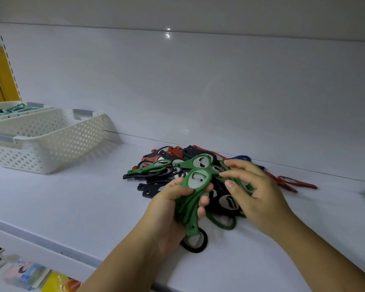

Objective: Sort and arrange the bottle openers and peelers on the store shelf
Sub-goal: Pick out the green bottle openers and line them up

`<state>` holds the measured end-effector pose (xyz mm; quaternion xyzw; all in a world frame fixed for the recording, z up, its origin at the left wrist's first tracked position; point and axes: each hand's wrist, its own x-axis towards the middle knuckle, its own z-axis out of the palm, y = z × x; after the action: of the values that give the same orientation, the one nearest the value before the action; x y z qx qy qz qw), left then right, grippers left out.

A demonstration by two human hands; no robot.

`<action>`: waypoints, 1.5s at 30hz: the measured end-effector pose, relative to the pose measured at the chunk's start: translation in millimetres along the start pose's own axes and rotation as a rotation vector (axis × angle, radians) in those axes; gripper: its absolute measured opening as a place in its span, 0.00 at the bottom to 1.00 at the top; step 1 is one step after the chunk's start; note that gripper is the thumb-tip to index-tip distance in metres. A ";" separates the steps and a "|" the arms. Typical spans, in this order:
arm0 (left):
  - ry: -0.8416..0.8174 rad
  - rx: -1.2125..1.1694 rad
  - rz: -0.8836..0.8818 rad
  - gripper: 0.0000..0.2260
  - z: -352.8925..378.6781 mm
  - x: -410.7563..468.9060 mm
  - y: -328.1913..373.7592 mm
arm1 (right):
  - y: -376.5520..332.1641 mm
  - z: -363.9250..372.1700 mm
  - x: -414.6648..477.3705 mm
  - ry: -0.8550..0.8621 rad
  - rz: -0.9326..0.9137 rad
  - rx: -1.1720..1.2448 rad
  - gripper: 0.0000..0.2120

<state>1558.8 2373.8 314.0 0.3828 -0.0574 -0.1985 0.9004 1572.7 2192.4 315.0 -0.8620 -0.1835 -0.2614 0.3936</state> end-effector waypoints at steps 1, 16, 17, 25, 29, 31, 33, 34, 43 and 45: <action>0.009 -0.047 0.018 0.19 -0.1 1.0 0.7 | 1.5 1.1 1.9 0.028 -0.005 -0.072 0.11; 0.018 -0.235 0.009 0.28 -4.1 4.5 1.9 | 6.5 26.4 10.7 -0.065 -0.193 -0.513 0.14; 0.012 -0.230 -0.002 0.27 -3.5 4.2 1.7 | 6.5 24.1 12.0 0.017 -0.186 -0.463 0.11; 0.083 -0.193 -0.033 0.11 3.9 1.2 0.7 | -13.6 -6.1 11.3 0.408 -0.024 0.213 0.16; 0.176 -0.200 0.027 0.12 2.2 5.3 -3.5 | -41.3 1.9 -6.0 0.235 -0.310 0.234 0.06; 0.140 -0.130 0.051 0.15 1.4 4.5 -4.2 | -45.7 11.1 -11.5 0.091 -0.419 0.136 0.05; 0.118 -0.047 0.057 0.15 0.7 2.3 -2.5 | -44.7 14.5 -12.5 -0.020 -0.415 0.101 0.05; 0.107 -0.015 0.057 0.14 0.7 1.6 -1.9 | -43.7 14.7 -12.8 -0.057 -0.399 0.091 0.05; 0.093 0.222 0.316 0.10 3.8 -3.6 -4.9 | -43.1 6.6 -14.4 -0.038 -0.073 0.108 0.10; 0.113 0.275 0.356 0.09 3.8 -4.6 -6.6 | -41.3 2.4 -14.4 -0.142 0.049 0.059 0.09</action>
<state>1551.6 2368.9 312.2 0.4963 -0.0999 -0.0051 0.8624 1540.4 2218.4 329.1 -0.8707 -0.1975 -0.1844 0.4110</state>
